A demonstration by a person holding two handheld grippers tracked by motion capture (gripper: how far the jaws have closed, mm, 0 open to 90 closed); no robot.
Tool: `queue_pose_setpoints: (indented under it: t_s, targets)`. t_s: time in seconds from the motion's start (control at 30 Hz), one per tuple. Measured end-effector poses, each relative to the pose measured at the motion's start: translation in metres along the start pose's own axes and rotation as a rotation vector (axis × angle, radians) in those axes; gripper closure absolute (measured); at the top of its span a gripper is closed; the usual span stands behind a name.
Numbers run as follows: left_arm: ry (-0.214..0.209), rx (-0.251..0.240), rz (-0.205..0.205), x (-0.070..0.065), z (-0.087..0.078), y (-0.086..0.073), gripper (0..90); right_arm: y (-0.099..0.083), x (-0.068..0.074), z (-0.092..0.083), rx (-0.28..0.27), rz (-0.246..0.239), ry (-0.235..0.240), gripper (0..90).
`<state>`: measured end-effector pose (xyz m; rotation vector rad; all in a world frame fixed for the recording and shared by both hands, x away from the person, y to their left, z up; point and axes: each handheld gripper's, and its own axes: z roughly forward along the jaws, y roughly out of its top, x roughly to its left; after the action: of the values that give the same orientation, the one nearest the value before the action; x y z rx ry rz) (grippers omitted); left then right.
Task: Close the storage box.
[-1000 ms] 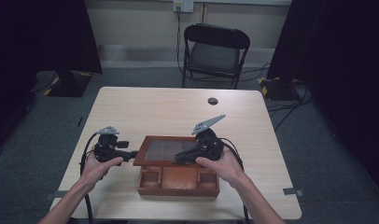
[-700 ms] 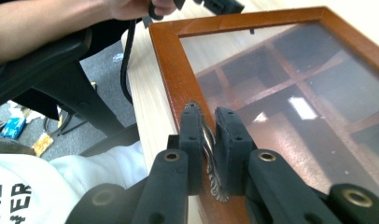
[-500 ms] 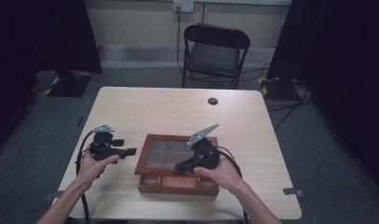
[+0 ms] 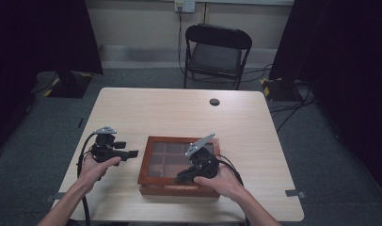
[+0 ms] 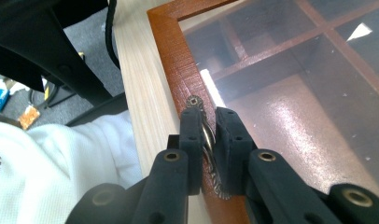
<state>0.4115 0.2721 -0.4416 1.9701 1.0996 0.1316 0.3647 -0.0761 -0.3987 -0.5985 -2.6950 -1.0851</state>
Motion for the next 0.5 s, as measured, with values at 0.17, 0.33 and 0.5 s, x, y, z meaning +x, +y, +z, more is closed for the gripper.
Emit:
queue_pose_setpoints:
  t_s: [0.17, 0.33, 0.5]
  targets:
    - [0.002, 0.009, 0.011, -0.002, 0.002, 0.000, 19.2, -0.003, -0.001, 0.003, 0.001, 0.002, 0.009, 82.2]
    - [0.002, 0.003, 0.008, -0.002, 0.001, 0.000, 19.2, -0.010, -0.002, 0.013, 0.045, 0.006, 0.005, 82.3]
    - [0.002, 0.006, 0.006, -0.001, 0.001, 0.000, 19.2, -0.012, -0.002, 0.018, 0.060, 0.007, 0.005, 82.4]
